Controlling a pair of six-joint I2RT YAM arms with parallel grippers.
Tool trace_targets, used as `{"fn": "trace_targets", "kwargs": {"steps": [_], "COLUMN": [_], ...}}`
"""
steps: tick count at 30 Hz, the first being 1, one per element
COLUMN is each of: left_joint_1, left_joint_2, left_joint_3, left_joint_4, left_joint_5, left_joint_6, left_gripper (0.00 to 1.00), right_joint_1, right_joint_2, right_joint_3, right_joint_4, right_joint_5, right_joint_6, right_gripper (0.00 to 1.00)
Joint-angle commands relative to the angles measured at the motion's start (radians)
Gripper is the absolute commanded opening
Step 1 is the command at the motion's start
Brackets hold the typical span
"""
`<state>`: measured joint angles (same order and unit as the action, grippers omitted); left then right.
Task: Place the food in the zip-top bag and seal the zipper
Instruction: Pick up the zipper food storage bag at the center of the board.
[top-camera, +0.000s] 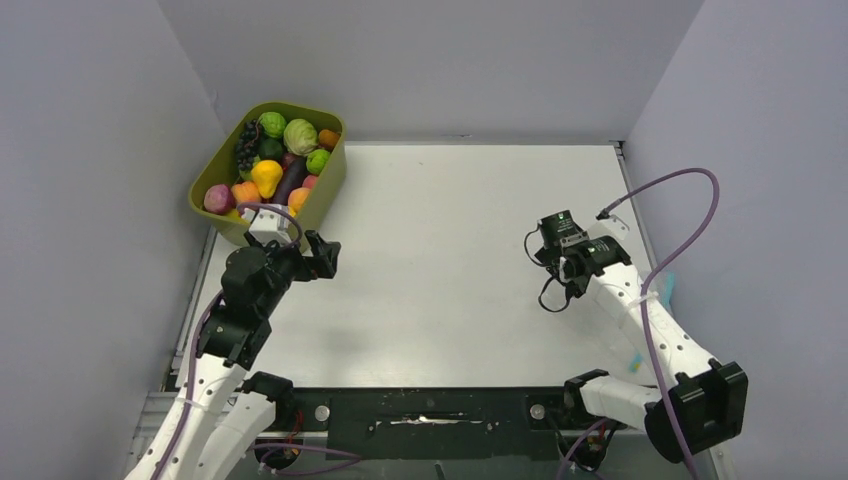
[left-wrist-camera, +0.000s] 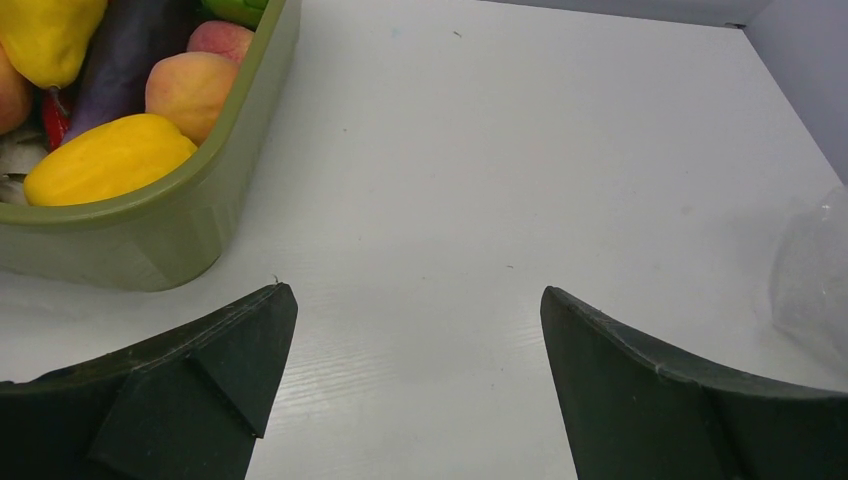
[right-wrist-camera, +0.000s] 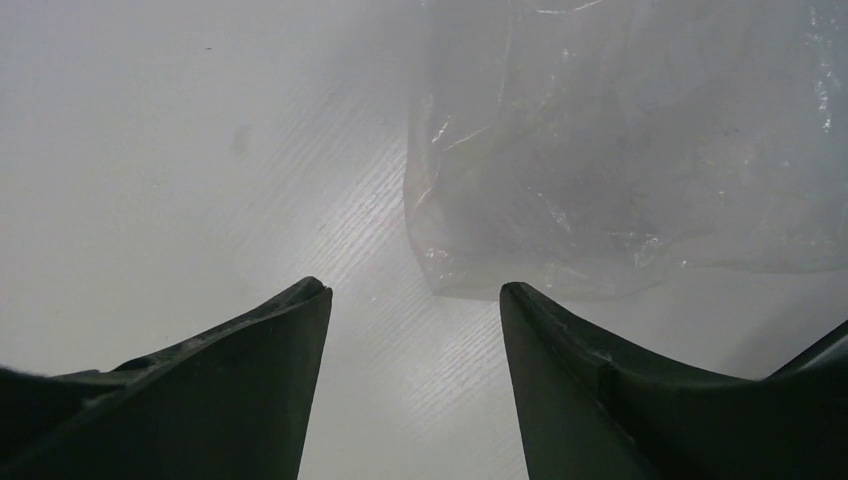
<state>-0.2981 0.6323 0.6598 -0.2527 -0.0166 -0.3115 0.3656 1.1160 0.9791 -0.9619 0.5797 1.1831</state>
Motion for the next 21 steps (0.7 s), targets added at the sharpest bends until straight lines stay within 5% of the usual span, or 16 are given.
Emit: {"fn": "trace_targets", "kwargs": {"steps": [1,17,21], "left_joint_1": [0.005,0.000,-0.002], "left_joint_2": [-0.022,-0.062,-0.063], "left_joint_3": [0.001,-0.017,-0.024], "left_joint_4": [0.064,0.060,0.060], "left_joint_5": [0.031,0.001,-0.007], "left_joint_6": [0.025,0.043,0.048], "left_gripper": [0.95,0.93,0.93], "right_joint_1": [-0.057,-0.265,-0.271], "right_joint_2": [0.059,0.266,0.291], "right_joint_3": [-0.003,-0.039,-0.049], "right_joint_4": [0.013,0.174,0.246], "right_joint_5": [0.032,0.022,0.014], "right_joint_6": [0.050,0.076,0.006], "right_gripper": [0.62,0.58,0.39]}}
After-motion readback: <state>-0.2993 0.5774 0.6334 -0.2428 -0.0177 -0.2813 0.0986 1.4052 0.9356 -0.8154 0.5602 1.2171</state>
